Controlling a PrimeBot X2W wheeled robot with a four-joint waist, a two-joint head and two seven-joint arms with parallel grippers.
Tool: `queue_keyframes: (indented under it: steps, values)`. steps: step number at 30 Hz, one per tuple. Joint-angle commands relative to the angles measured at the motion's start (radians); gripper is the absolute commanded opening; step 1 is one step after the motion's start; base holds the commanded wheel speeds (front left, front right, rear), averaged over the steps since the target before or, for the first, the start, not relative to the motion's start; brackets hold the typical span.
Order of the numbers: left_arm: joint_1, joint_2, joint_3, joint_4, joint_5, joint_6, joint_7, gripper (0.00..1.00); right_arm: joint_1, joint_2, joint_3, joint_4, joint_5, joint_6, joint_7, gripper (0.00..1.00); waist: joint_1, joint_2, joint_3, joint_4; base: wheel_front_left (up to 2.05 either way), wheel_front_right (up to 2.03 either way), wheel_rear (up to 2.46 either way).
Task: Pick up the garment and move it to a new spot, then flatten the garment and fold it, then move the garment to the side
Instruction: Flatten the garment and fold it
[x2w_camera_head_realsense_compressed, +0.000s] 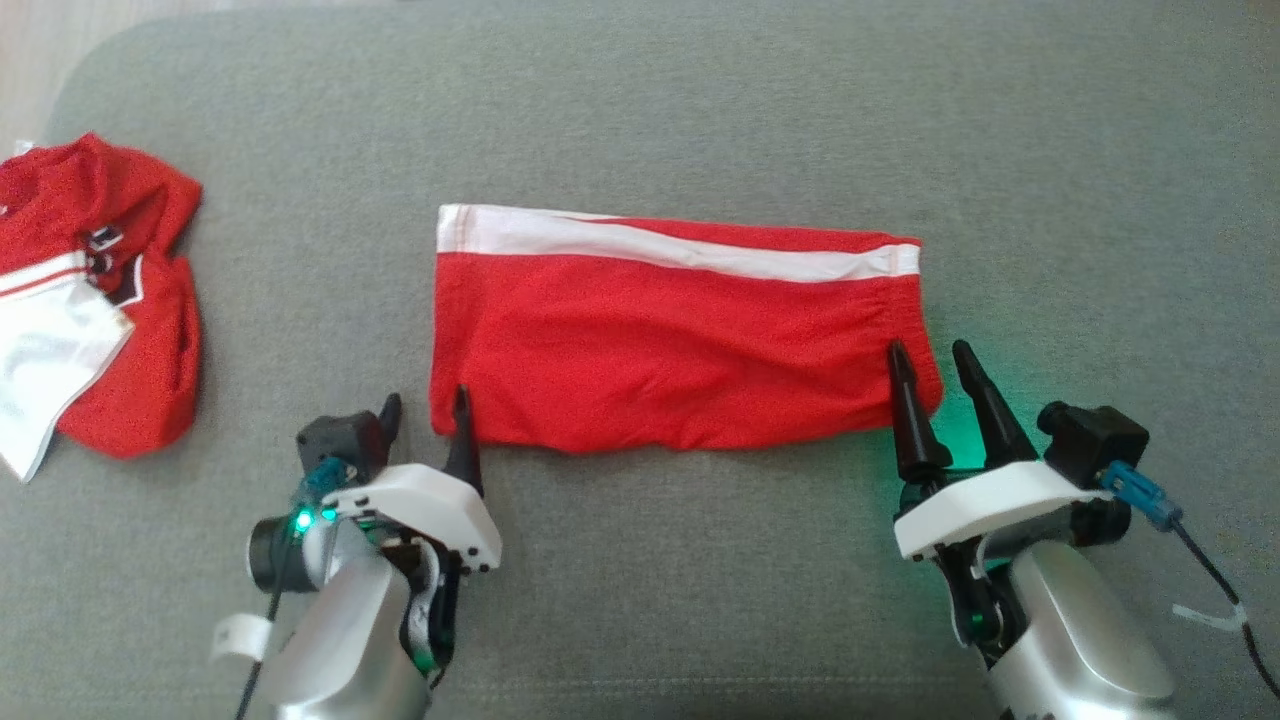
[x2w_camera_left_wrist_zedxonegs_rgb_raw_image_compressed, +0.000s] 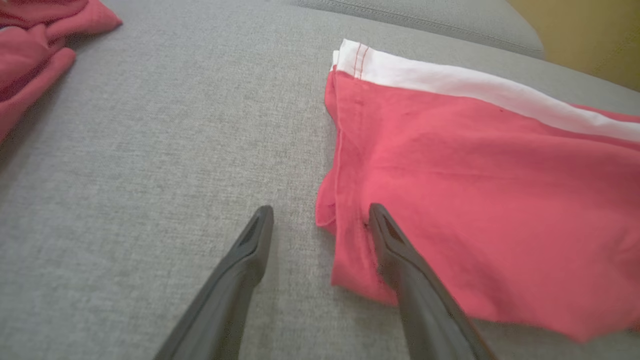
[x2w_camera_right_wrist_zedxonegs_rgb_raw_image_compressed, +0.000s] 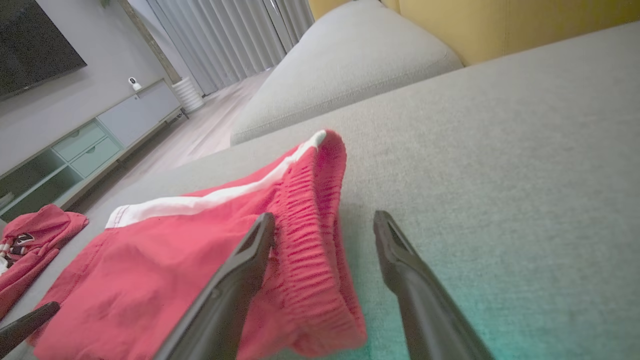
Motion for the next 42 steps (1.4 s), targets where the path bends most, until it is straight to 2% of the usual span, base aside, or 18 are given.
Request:
queue_keyframes:
  steps: [1,7,8,9,10,11,20,26,31,37,42]
  values:
    - [-0.004,0.02,0.012,-0.054,-0.01,0.012,-0.005,1.0,-0.036,0.006,0.022,-0.003,0.011,0.007,-0.004,1.0,0.0,0.0,0.01,0.018,0.0,0.0,0.0]
    - [0.025,0.02,-0.022,-0.132,0.001,0.02,-0.005,1.0,-0.042,0.006,0.066,0.12,0.077,0.007,-0.004,1.0,0.0,0.0,0.02,0.035,0.0,0.0,0.0]
    - [0.024,0.02,-0.022,-0.139,0.005,0.02,-0.005,1.0,-0.041,0.006,0.08,0.136,0.089,0.007,-0.004,0.91,0.0,0.0,0.02,0.035,0.0,0.0,0.0]
    - [0.024,0.02,-0.022,-0.144,0.01,0.02,-0.005,1.0,-0.041,0.006,0.091,0.152,0.104,0.007,-0.004,0.67,0.0,0.0,0.021,0.035,0.0,0.0,0.0]
    - [0.025,0.02,-0.022,-0.147,0.013,0.019,-0.005,1.0,-0.044,0.006,0.101,0.162,0.111,0.007,-0.004,0.38,0.0,0.0,0.022,0.034,0.0,0.0,0.0]
    - [0.025,0.02,-0.022,-0.151,0.016,0.019,-0.005,1.0,-0.044,0.006,0.11,0.17,0.12,0.007,-0.004,0.0,0.0,0.0,0.022,0.033,0.0,0.0,0.0]
    - [0.031,0.02,-0.026,-0.178,0.029,0.021,-0.005,1.0,-0.049,0.006,0.082,0.158,0.186,0.007,-0.004,0.0,0.0,0.0,0.015,0.022,0.0,0.0,0.0]
    - [0.053,0.02,-0.029,-0.201,0.023,0.021,-0.005,1.0,-0.063,-0.041,0.047,0.095,0.196,0.007,-0.004,0.0,0.0,0.0,-0.004,0.017,0.0,0.0,0.0]
    - [0.077,0.02,-0.042,-0.212,0.004,0.02,-0.005,1.0,-0.101,-0.079,0.137,-0.002,0.216,0.007,0.013,0.0,0.0,0.0,-0.02,0.029,0.0,0.0,0.0]
    - [0.094,0.02,-0.101,-0.222,-0.029,0.018,-0.005,1.0,-0.149,-0.093,0.268,-0.122,0.216,0.007,0.095,0.0,0.0,0.0,-0.03,0.102,0.0,0.0,0.0]
    - [0.111,0.02,-0.165,-0.238,-0.067,0.027,-0.005,1.0,-0.184,-0.076,0.325,-0.13,0.183,0.007,0.142,0.0,0.0,0.0,-0.035,0.205,0.0,0.0,0.0]
